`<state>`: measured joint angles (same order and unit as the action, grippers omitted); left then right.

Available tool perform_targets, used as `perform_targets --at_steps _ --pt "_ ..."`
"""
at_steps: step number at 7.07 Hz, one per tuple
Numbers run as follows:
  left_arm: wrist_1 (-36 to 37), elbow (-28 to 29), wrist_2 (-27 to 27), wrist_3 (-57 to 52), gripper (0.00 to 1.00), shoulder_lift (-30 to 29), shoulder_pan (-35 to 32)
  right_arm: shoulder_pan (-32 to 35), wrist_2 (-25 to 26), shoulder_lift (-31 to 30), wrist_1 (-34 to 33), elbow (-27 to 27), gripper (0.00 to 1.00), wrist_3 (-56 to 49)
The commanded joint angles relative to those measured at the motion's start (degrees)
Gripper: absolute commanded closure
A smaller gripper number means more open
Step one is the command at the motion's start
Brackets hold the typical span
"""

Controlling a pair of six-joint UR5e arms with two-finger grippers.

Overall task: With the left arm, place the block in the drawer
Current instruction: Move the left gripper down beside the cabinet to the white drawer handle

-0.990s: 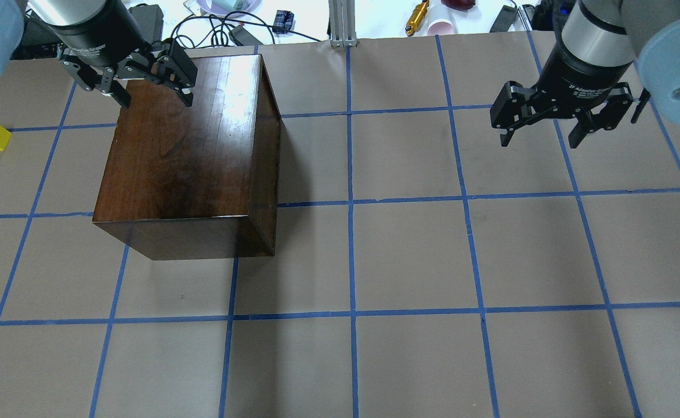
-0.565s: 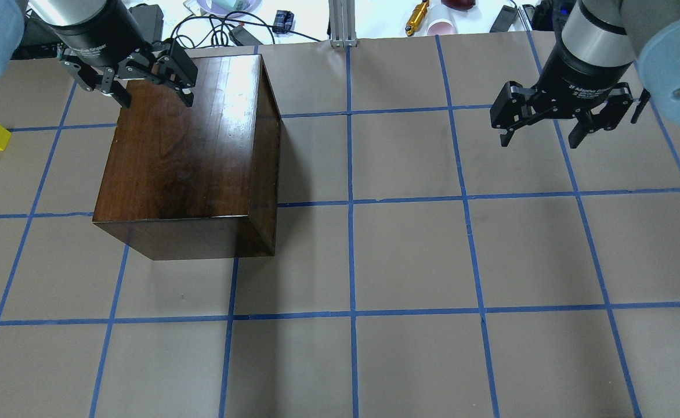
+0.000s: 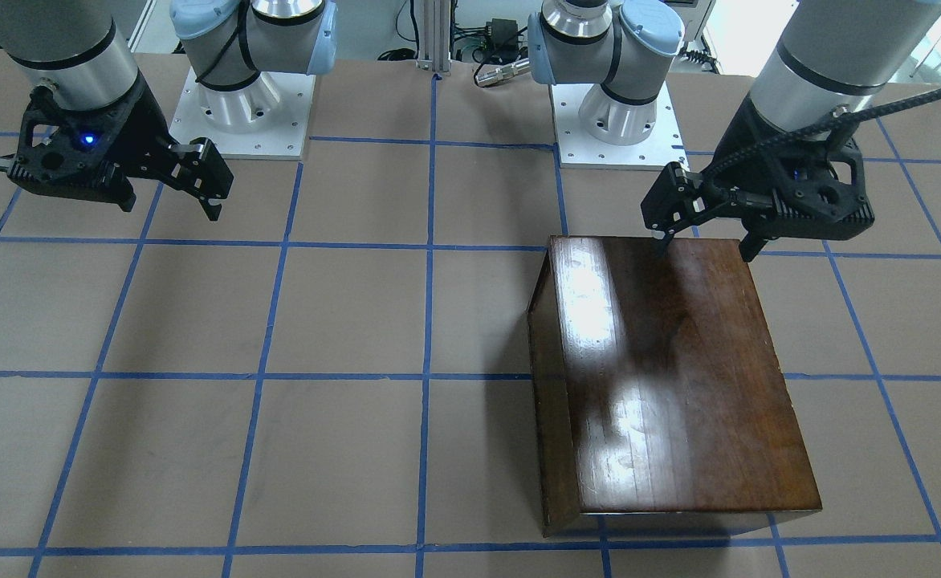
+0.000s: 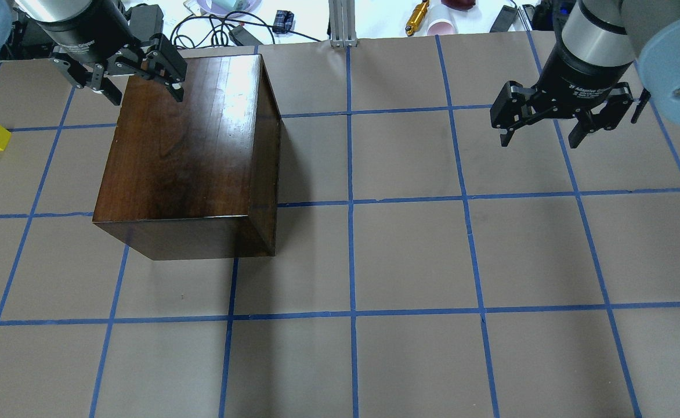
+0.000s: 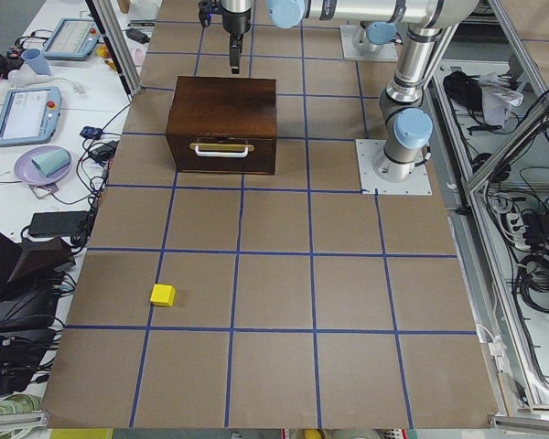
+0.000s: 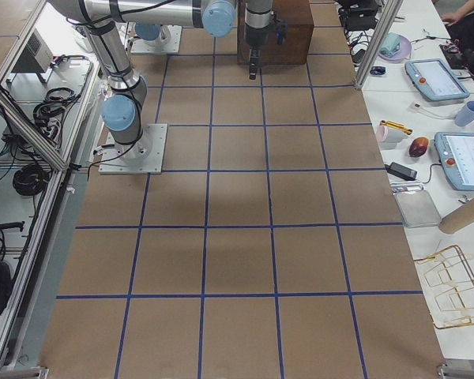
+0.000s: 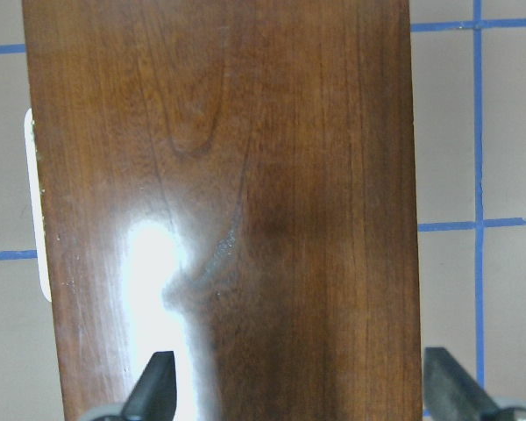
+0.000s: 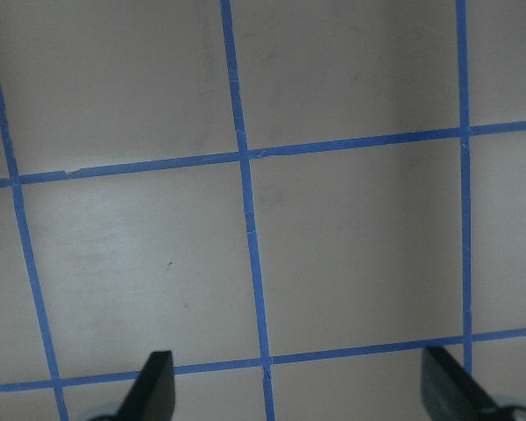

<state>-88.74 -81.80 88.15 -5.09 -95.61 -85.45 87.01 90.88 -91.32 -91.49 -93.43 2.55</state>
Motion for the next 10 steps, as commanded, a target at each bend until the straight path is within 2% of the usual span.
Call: perform_targets --at_steps 1,4,7,10 --pt "0.32 0.15 0.0 -1.06 0.0 -1.93 3.34 0.0 0.0 0.0 0.0 0.0 0.0 0.0" --pt "4.78 0.15 0.0 -6.24 0.0 -5.62 11.42 0.0 0.0 0.0 0.0 0.0 0.0 0.0" --pt "9.35 0.24 -0.08 -20.72 0.0 -9.67 20.2 0.0 0.09 0.0 0.0 0.0 0.0 0.0" --pt "9.55 2.87 -0.61 -29.16 0.0 -14.85 22.17 0.0 0.09 0.0 0.0 0.0 0.0 0.0"
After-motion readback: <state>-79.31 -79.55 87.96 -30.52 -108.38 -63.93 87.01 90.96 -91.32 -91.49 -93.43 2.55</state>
